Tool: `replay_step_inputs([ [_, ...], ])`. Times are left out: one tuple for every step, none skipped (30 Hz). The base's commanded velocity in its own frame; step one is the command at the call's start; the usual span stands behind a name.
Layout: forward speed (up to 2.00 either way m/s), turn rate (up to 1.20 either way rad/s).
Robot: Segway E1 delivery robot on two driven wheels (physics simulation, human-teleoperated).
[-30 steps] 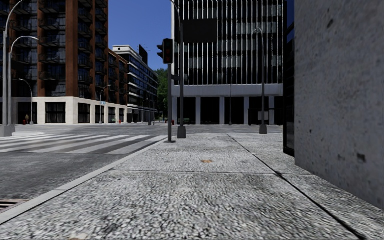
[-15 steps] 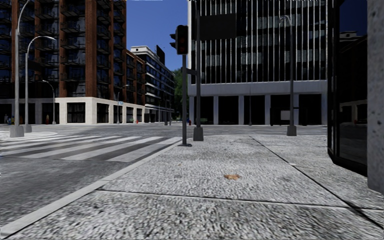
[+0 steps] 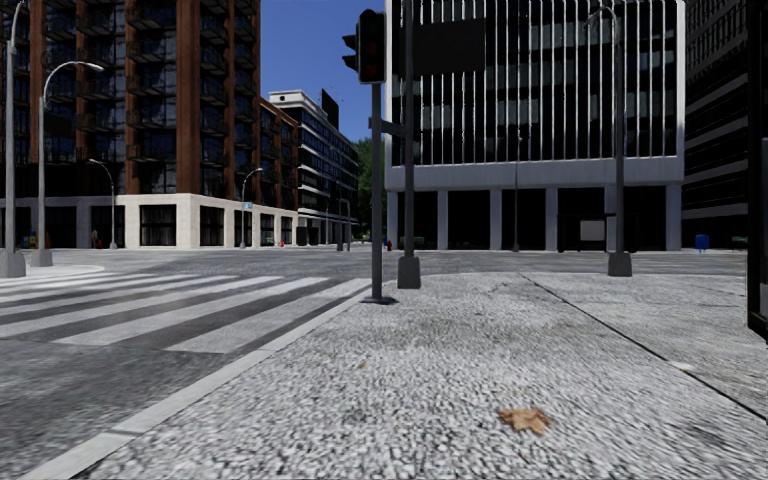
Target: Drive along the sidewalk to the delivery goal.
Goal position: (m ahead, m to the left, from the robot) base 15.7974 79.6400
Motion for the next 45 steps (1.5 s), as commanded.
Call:
replay_step_inputs([
  [1.92, 0.03],
  [1.92, 0.19],
  [1.92, 0.32],
  [1.92, 0.37],
  [1.92, 0.37],
  [1.92, 0.37],
  [1.92, 0.38],
  [1.92, 0.38],
  [1.92, 0.38],
  [1.92, 0.38],
  [1.92, 0.38],
  [1.92, 0.38],
  [1.92, 0.38],
  [1.92, 0.38],
  [1.92, 0.38],
  [1.92, 0.38],
  [1.92, 0.38],
  [1.92, 0.38],
  [1.92, 0.38],
  [1.92, 0.38],
  [1.92, 0.38],
  [1.92, 0.38],
  [1.92, 0.38],
  [1.92, 0.38],
  [1.92, 0.38],
  [1.92, 0.38],
  [1.93, 0.40],
  [1.93, 0.40],
  [1.93, 0.47],
  [1.93, 0.51],
  [1.93, 0.52],
  [1.93, 0.52],
  [1.93, 0.55],
  [1.93, 0.56],
  [1.93, 0.56],
  [1.93, 0.56],
  [1.93, 0.57],
  [1.93, 0.57],
  [1.93, 0.57],
  [1.93, 0.57],
  [1.93, 0.61],
  [1.93, 0.62],
  [1.93, 0.62],
  [1.93, 0.63],
  [1.93, 0.63],
])
